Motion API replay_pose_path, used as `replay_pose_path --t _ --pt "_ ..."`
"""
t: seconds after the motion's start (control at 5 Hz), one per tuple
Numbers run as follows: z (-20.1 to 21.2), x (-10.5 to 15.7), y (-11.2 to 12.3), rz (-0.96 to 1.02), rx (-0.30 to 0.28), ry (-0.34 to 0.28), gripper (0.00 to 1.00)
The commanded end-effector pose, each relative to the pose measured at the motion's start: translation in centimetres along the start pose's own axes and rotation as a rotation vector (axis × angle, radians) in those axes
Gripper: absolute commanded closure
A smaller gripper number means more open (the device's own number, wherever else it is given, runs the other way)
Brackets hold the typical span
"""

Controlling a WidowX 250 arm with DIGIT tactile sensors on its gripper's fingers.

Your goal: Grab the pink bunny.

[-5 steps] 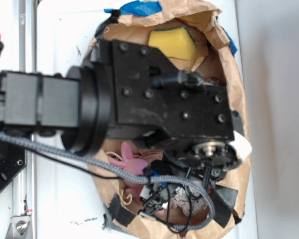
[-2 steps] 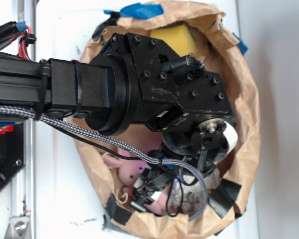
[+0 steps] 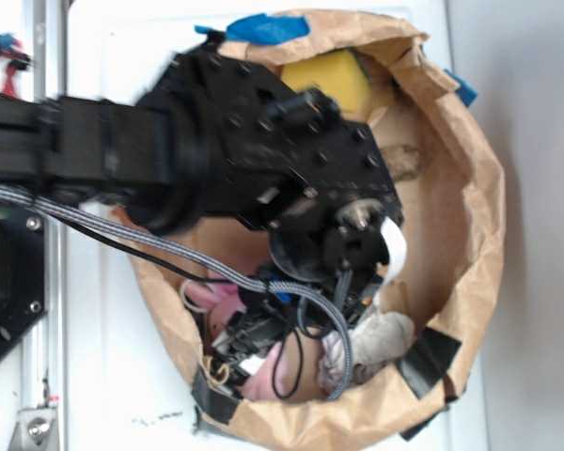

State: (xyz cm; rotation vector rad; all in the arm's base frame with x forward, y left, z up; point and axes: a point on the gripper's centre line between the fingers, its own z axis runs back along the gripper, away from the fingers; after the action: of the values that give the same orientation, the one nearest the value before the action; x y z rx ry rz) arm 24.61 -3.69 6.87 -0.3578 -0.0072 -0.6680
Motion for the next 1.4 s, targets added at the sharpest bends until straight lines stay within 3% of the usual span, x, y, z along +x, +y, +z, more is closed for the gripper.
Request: replay_pose_path --t 0.0,0.4,1.0,1.2 --pt "4.3 0.1 -0.1 -0.012 0.024 -0.115 0.00" --pt "1.6 0.7 0.4 -0.045 0.083 -0.051 0.00" --pt "1.8 0.7 -0.6 -0.096 0.044 -0.056 0.00" --pt "1.3 0.4 -0.9 -0.122 0.066 -0.034 0.00"
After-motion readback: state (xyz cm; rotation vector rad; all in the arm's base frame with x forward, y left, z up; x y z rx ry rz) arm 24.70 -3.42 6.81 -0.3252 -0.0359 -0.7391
